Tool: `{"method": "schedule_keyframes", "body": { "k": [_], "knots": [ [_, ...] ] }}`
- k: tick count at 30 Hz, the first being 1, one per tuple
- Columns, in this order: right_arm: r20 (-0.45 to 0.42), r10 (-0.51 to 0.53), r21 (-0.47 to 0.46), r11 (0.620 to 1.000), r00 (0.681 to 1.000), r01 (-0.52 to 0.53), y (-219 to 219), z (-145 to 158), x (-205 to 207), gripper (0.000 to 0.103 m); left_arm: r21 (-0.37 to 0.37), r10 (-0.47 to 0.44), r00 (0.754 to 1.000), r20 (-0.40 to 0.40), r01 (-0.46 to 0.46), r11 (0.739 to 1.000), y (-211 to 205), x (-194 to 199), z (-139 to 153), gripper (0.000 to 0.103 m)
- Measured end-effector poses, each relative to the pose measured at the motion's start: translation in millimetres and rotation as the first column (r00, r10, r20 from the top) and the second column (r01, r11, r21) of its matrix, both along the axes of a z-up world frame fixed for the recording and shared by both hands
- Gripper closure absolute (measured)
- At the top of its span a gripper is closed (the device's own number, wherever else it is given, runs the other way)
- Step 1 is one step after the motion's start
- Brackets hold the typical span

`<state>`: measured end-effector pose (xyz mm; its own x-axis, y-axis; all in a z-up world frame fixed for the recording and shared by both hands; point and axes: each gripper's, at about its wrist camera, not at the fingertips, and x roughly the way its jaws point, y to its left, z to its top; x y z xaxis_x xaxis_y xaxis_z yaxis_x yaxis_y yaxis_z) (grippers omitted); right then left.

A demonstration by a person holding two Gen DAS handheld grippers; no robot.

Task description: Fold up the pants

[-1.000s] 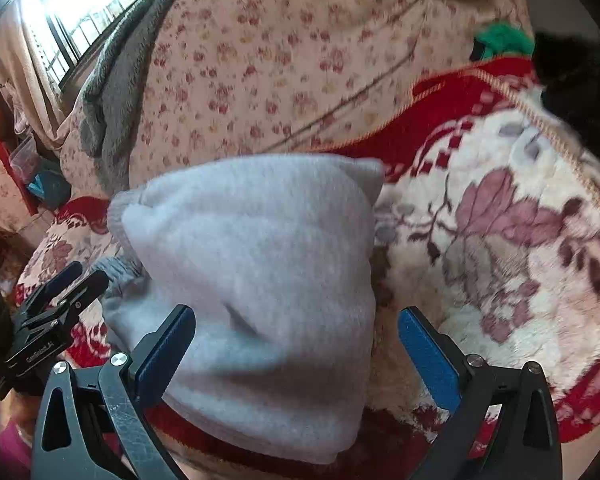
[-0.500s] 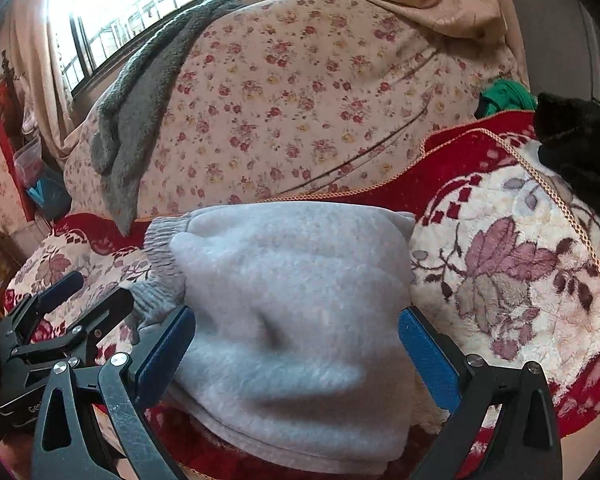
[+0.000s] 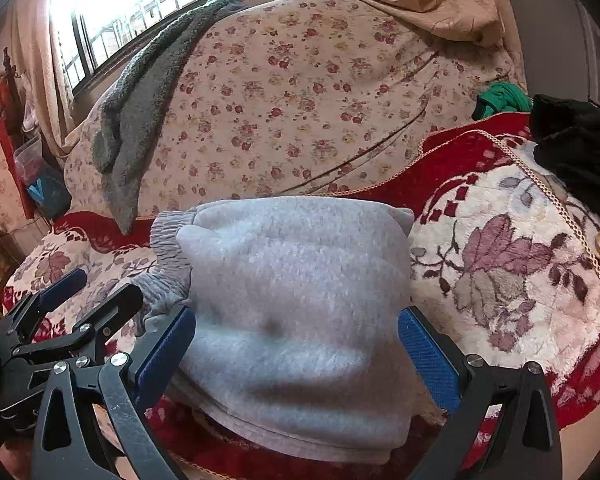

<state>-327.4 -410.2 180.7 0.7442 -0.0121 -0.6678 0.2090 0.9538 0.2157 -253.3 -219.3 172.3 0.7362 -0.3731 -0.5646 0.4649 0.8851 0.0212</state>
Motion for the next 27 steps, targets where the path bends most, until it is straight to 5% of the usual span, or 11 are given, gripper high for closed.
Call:
{"method": "schedule_keyframes", "body": {
  "k": [27],
  "knots": [
    [-0.042,-0.021,-0.017,1.000,0.999,0.020,-4,-13,4,0.000,0.003,0.011,1.000,-0.017,-0.011,1.000,4,7,-12,0.009]
  ]
}}
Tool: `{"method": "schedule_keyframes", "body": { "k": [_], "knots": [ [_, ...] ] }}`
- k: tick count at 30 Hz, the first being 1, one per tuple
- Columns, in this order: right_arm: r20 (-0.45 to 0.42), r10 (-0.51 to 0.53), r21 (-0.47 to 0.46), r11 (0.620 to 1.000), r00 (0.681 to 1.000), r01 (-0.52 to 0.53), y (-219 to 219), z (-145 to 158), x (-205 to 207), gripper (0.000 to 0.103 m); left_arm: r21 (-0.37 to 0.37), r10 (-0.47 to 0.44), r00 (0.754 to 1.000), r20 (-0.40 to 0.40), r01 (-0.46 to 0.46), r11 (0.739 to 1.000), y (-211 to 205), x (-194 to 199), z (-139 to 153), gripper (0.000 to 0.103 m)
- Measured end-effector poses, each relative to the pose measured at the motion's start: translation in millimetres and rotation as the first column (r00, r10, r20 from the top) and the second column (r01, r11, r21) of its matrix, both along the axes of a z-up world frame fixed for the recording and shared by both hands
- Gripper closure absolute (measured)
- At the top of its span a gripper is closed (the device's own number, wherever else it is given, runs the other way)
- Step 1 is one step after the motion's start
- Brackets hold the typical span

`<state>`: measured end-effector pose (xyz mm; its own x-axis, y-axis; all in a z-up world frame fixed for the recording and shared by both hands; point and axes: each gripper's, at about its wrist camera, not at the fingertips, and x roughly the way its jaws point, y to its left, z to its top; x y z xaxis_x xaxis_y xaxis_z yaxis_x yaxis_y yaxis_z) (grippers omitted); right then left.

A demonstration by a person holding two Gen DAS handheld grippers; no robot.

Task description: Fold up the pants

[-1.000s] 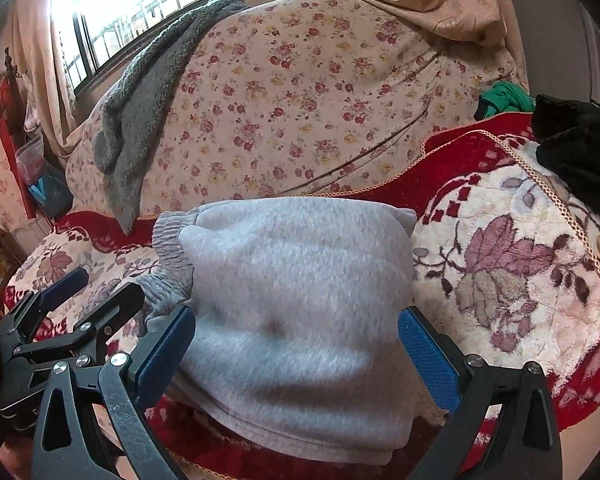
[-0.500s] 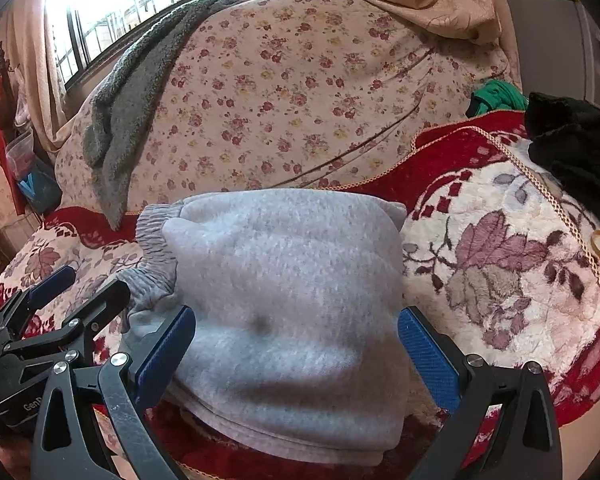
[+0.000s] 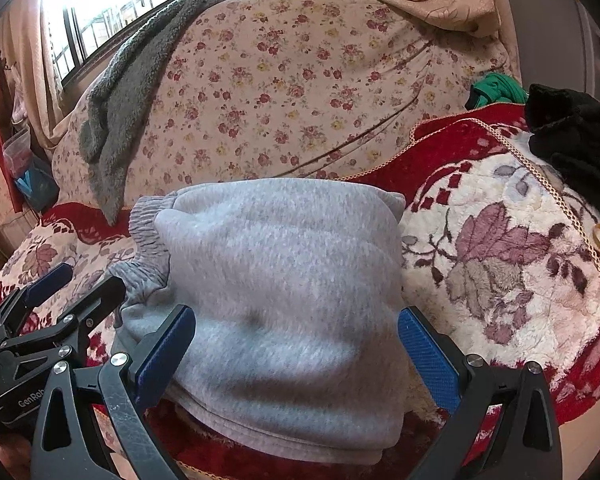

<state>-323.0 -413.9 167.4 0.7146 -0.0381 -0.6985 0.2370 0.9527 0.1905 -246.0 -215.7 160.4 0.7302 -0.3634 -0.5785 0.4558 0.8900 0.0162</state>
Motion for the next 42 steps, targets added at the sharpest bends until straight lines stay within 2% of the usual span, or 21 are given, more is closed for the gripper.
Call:
{"method": "schedule_keyframes", "body": {
  "k": [20,30,42],
  "knots": [
    [-0.016,0.002,0.003,1.000,1.000,-0.002,1,-2,2,0.000,0.005,0.005,1.000,0.002,-0.005,1.000,5,4,-7,0.009],
    [-0.009,-0.015,-0.016,1.000,1.000,0.014,-9,3,1,0.000,-0.015,-0.038,0.999,0.006,0.038,0.999,-7,4,9,0.009],
    [-0.006,-0.059,-0.007,0.998,0.998,0.059,-30,4,-6,0.000,-0.043,-0.089,0.996,-0.007,0.089,0.995,-21,2,13,0.009]
  ]
}}
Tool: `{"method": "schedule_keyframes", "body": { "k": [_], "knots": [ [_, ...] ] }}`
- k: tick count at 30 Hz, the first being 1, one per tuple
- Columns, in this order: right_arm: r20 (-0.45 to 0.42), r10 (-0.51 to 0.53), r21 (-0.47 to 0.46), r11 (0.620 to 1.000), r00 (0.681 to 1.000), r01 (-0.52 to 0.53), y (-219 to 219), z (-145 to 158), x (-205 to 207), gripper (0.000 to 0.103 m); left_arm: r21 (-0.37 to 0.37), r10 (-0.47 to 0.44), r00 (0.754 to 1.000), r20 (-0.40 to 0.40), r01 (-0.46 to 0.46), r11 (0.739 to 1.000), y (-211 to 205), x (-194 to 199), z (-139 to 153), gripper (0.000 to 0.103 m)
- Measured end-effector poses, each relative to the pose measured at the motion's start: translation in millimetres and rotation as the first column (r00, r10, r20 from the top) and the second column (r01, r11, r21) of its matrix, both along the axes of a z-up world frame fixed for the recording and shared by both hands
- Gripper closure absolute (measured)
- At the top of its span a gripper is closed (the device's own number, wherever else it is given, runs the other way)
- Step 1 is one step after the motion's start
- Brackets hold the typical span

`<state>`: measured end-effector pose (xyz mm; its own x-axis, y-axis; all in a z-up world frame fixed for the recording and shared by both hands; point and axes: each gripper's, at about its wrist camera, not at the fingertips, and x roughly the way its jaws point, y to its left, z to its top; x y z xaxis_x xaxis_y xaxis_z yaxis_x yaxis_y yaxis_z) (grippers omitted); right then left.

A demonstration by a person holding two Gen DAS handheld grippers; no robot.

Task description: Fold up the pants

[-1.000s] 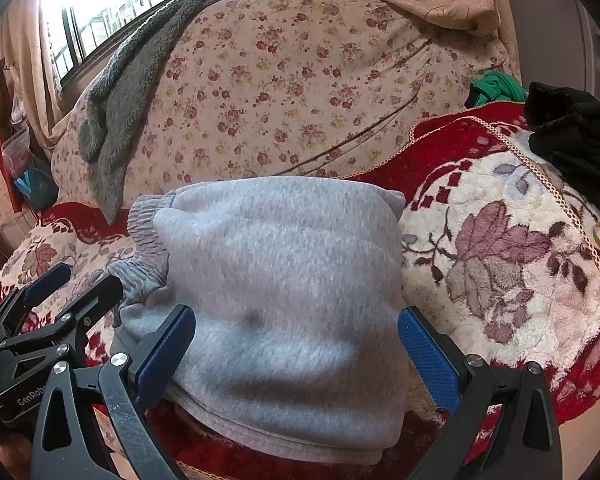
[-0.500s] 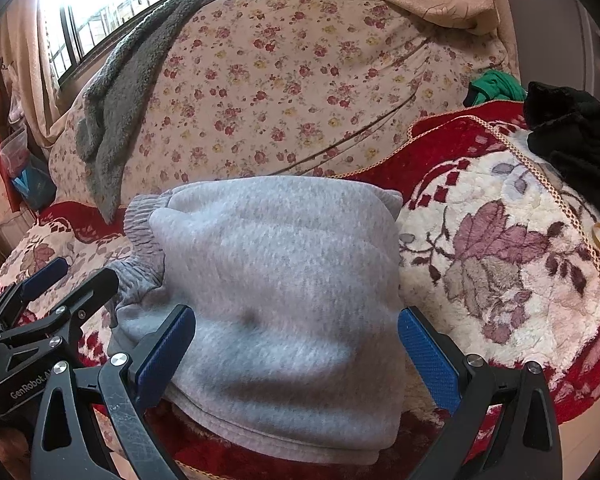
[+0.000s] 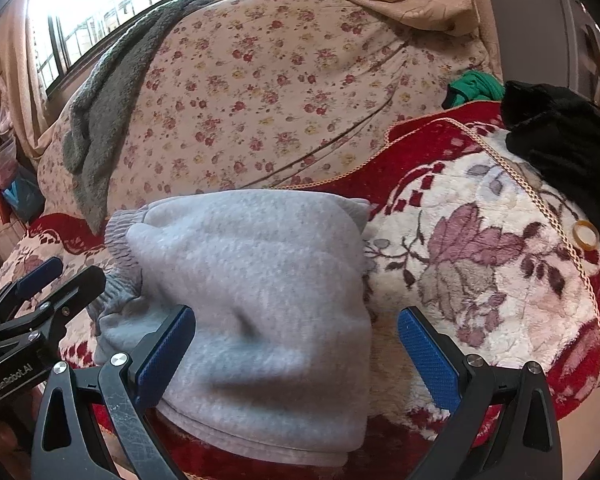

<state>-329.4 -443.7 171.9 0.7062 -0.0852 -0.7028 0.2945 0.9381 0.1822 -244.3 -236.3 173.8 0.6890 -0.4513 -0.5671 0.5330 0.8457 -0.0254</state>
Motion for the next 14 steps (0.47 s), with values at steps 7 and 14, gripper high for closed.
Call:
{"method": "schedule_keyframes", "body": {
  "k": [7,14],
  "knots": [
    [-0.004,-0.019,0.007,1.000,1.000,0.019,-8,-1,-4,0.000,0.016,-0.032,0.997,0.064,0.032,0.999,-10,-11,4,0.009],
    [-0.007,-0.041,0.021,0.999,0.999,0.041,-16,-2,-9,0.000,0.020,-0.047,0.997,0.061,0.046,0.999,-17,-11,5,0.009]
  ]
}}
